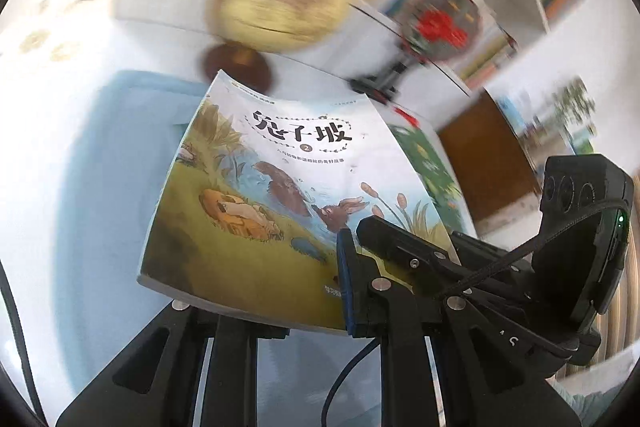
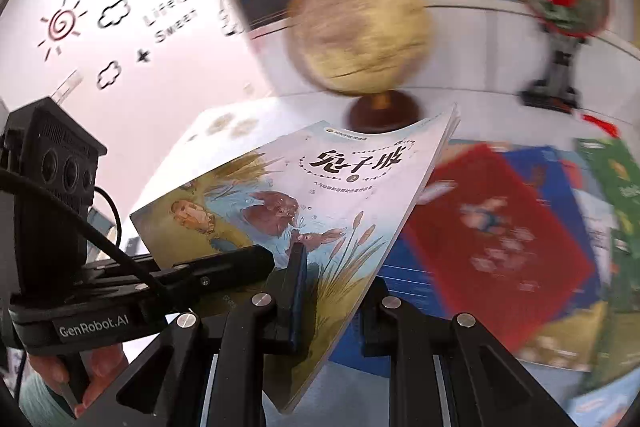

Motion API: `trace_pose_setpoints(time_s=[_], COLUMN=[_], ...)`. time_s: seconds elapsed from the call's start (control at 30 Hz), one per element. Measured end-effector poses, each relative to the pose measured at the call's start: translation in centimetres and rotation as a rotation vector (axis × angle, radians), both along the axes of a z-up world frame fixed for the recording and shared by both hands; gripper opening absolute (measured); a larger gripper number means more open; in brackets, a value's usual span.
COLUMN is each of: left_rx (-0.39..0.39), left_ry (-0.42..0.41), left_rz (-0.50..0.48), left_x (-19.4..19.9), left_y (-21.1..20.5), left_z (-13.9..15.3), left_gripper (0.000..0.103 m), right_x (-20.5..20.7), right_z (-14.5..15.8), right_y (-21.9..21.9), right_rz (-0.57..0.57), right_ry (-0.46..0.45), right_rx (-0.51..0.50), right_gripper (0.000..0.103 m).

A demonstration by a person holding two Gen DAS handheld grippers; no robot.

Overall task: Organize books
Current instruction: 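Lift the rabbit-cover book with the right tool and carry it toward the globe, then lower the rabbit-cover book onto the table beside the blue workbook, open right tool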

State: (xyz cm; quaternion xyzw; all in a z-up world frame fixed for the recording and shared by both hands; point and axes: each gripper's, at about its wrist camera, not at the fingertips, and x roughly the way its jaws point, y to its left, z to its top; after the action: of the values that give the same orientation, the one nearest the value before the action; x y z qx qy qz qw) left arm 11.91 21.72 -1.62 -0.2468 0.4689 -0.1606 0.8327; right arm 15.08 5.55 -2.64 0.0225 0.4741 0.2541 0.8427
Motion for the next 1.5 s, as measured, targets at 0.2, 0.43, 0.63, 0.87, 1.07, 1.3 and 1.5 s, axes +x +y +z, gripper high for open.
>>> trace_pose_setpoints(time_s=[0.2,0.43,0.63,0.87,1.07,1.3,1.5], left_rx=[0.018,0.010,-0.009,0.057,0.099,0.152,0.128], left_ry=[0.030,0.076,0.185,0.335,0.329,0.242,0.191], left_rz=[0.127,0.200,0.221,0.256,0.370,0.312,0.166], left_x=[-2.1,-2.4,-3.6,-7.0,-8.9,-6.7,-2.9], left_y=[7.8,13.0,14.5,16.4,18.7,16.4,10.8], left_z=[-3.2,-6.8,-9.5,-12.3,-11.7,-8.5,-6.9], left_gripper=[0.015,0.016,0.032,0.032,0.032,0.032,0.032], right_x=[0.7,2.3,3.1,3.2,2.5,1.3,-1.6], right_z=[-3.4,-7.7,-10.8,-13.4,-13.7,-12.7,-9.8], right_y=[9.7,16.2,17.4,17.0,18.1,14.5,8.8], right_rz=[0.096,0.132,0.119,0.088,0.112,0.106,0.055], right_ry=[0.047,0.119,0.190,0.273,0.274,0.327,0.279], right_rx=[0.010,0.032,0.045,0.032,-0.039,-0.069,-0.053], right_gripper=[0.018,0.020,0.020,0.020,0.024,0.035,0.055])
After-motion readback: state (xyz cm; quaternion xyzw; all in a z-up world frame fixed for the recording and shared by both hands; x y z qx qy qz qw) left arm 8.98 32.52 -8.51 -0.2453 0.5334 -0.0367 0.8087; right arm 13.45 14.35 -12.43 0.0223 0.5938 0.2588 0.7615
